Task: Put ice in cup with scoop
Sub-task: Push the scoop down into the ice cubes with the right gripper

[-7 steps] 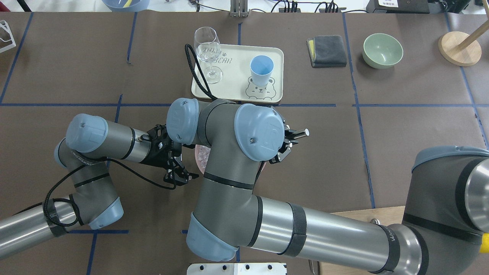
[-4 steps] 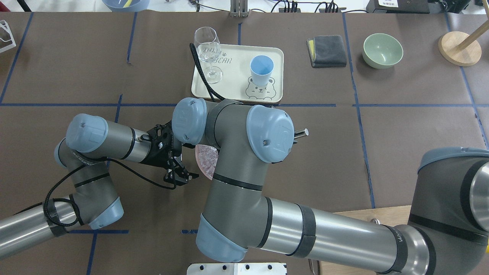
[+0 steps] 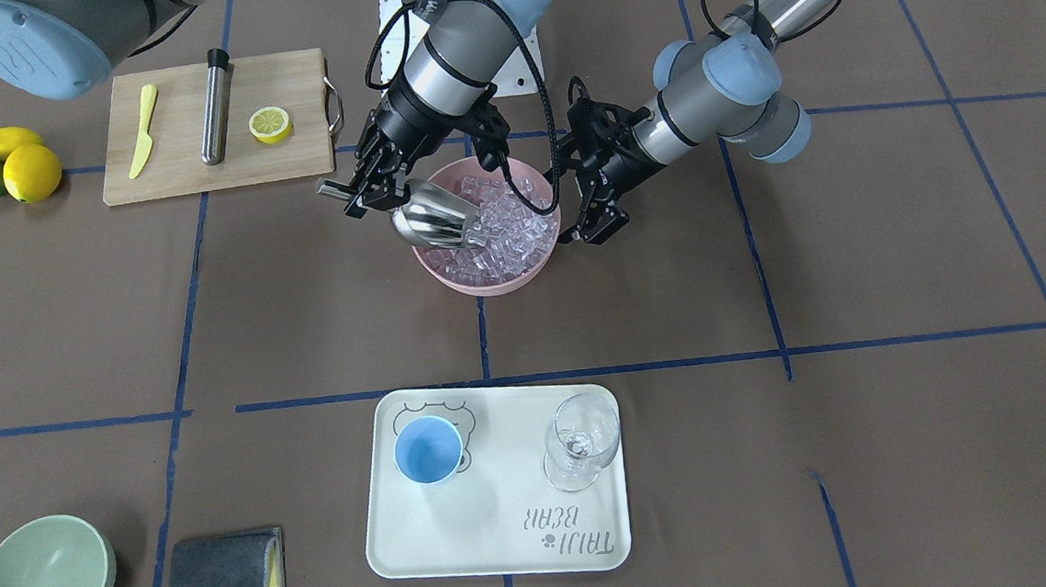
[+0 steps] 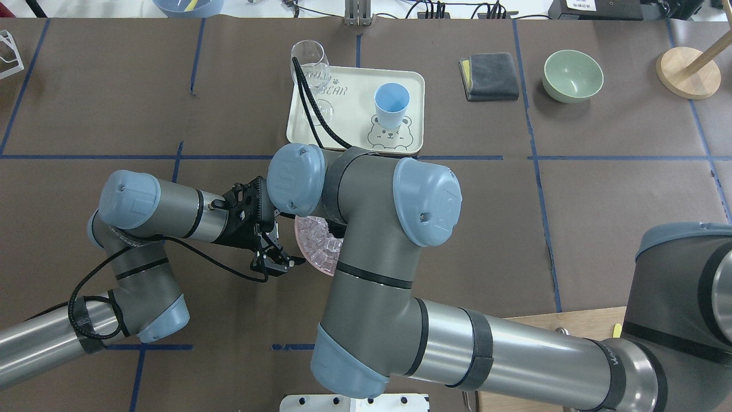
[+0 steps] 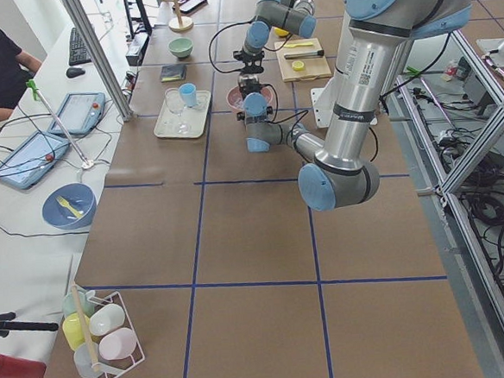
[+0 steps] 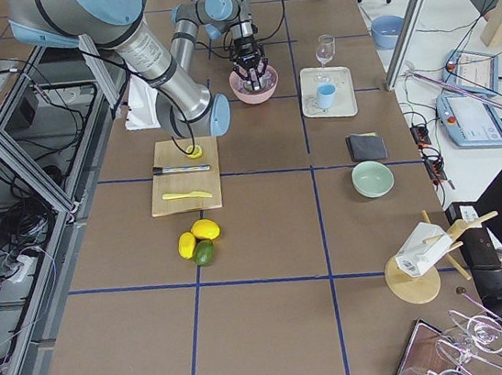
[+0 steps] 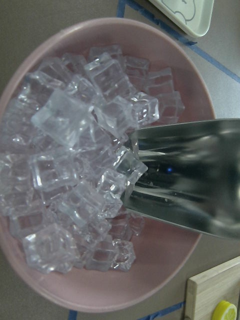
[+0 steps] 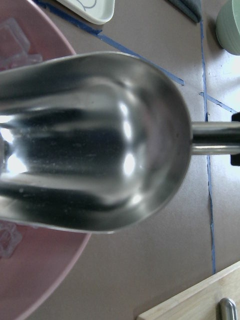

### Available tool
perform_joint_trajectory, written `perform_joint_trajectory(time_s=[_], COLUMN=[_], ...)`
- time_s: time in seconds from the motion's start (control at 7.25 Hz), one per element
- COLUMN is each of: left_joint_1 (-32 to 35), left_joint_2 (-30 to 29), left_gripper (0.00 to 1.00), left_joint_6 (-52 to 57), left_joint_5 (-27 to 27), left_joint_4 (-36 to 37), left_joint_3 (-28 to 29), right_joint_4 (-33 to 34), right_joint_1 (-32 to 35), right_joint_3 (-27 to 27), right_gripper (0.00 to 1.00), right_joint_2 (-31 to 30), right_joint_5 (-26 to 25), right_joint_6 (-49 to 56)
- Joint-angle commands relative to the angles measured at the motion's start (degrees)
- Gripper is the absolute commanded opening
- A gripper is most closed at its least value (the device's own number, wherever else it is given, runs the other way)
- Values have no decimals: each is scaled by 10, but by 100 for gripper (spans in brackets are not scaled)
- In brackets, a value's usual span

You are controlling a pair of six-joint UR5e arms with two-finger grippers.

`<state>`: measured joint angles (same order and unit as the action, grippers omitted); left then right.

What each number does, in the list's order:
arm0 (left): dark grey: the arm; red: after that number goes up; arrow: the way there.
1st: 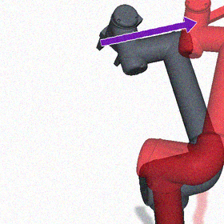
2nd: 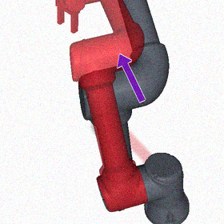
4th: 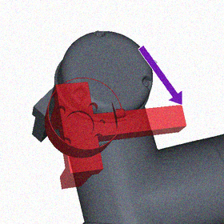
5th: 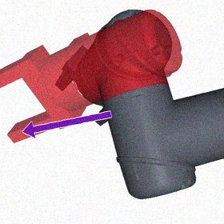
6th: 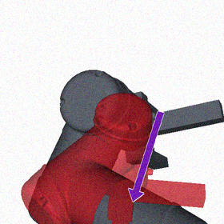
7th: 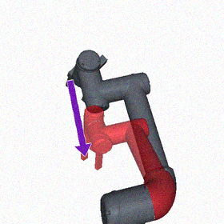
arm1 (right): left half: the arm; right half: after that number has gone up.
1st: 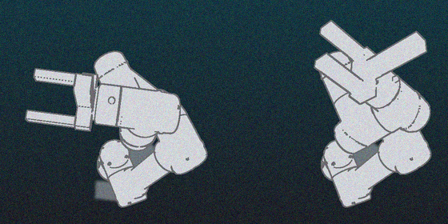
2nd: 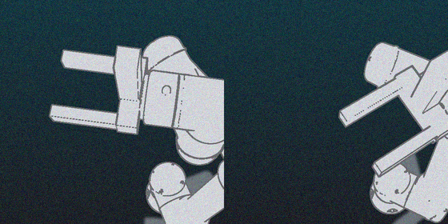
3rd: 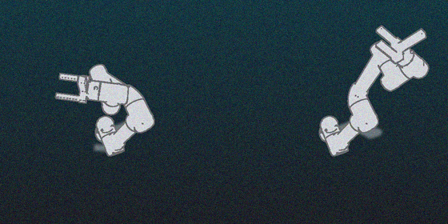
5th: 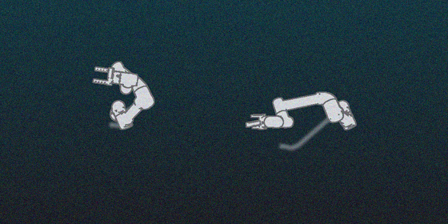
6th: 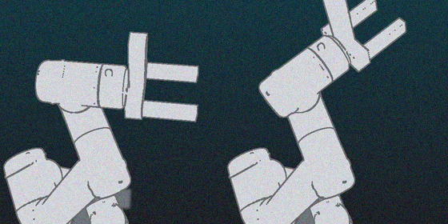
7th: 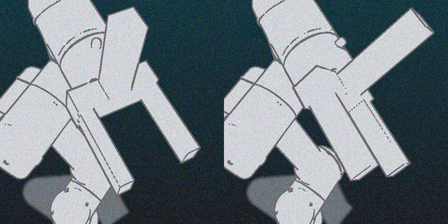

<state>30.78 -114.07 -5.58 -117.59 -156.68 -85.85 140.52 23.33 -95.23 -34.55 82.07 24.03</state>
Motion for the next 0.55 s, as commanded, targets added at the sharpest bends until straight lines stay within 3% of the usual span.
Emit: perform_joint_trajectory(time_s=[0.0,0.41], left_joint_1=[1,2], left_joint_2=[0,2], left_gripper=[100,100], left_joint_6=[0,0], left_joint_5=[1,1], left_joint_4=[-1,-1], left_joint_3=[1,1], right_joint_4=[-26,-87], right_joint_1=[1,9], right_joint_3=[-32,-58], right_gripper=[0,0], right_joint_2=[-28,-73], right_joint_5=[4,34], right_joint_6=[0,0])
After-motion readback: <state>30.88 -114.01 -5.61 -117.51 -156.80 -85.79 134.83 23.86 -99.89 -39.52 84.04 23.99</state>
